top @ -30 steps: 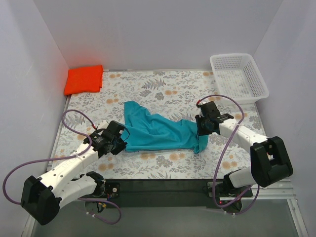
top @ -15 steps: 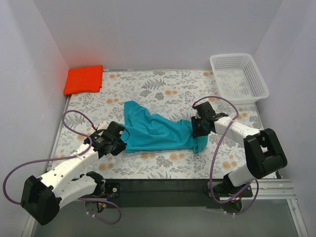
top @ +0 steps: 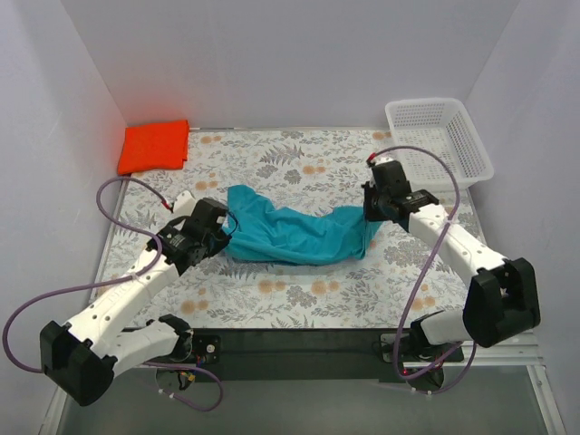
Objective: Fold and stack the t-shirts
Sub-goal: Flatten the tshirt out
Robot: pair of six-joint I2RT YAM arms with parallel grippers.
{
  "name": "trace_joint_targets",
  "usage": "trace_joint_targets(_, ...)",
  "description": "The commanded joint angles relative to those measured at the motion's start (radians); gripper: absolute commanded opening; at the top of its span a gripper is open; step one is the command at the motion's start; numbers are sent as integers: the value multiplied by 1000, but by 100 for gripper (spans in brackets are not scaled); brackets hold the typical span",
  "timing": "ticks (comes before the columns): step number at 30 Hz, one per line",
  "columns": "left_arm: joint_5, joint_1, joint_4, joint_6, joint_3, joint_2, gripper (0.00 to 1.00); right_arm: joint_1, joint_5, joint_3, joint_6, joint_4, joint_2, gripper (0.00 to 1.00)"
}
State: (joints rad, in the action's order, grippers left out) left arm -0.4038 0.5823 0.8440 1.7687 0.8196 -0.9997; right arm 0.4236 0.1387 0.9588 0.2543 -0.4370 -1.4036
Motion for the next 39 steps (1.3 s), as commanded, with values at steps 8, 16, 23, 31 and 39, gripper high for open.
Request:
trace_joint_targets(8,-131,-305,-246,-339,559,-263,0,-213,33,469,-6,-19,132,1)
trace_joint_targets(16,-31,-318,-272,-393,644,-181,0,-238,-164,384,3,-39,214,1)
trace_joint_targets(23,149,-318,-310,-231,75,79,0,-238,-274,-195,62,108,354,3)
trace_joint_targets(31,138,-317,-142,-14,-263,231,0,-240,-165,-528,190,109,566,19)
trace_joint_targets(39,54,-317,9,133,-280,329,1,-240,-131,-594,345,-57,834,25)
